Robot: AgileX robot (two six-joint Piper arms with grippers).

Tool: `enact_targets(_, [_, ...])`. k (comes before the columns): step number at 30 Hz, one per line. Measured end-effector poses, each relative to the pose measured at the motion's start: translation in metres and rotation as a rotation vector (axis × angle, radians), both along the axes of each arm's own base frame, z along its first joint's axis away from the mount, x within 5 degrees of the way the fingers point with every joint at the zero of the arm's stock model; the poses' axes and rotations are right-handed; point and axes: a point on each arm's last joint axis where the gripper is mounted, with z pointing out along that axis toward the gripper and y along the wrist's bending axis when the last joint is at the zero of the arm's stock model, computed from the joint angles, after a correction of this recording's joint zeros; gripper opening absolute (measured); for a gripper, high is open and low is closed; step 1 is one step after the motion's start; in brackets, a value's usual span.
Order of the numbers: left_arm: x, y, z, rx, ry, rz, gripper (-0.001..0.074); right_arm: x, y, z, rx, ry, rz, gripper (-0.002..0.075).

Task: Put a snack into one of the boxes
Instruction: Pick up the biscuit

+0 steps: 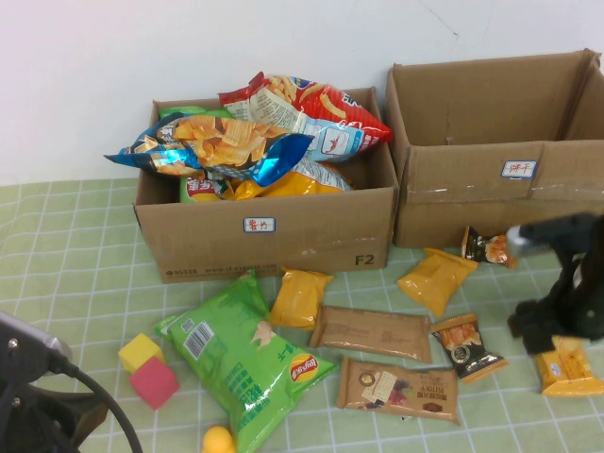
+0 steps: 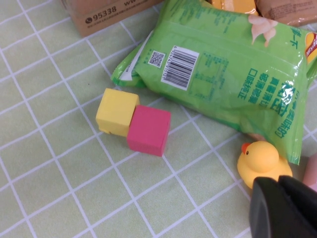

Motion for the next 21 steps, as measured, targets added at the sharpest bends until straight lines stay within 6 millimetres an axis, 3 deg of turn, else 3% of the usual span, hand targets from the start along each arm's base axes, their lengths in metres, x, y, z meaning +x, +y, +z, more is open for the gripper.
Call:
enact_targets(6, [0.000, 0.000, 0.000, -0.001, -0.004, 0.001, -0.0002, 0.000, 0.000, -0.036, -0.014, 0.109, -0.086, 0.0619])
enact_targets(10, [0.000, 0.000, 0.000, 0.000, -0.005, 0.000, -0.0002, 0.001, 0.000, -0.036, -0.016, 0.119, -0.098, 0.0569])
enact_targets(14, [0.000, 0.000, 0.000, 0.000, -0.005, 0.000, -0.0002, 0.005, 0.001, -0.034, -0.031, 0.151, -0.108, 0.0435])
enact_targets(21, [0.000, 0.000, 0.000, 0.000, -0.005, 0.000, -0.0002, 0.020, 0.003, -0.010, -0.073, 0.205, -0.124, 0.0430])
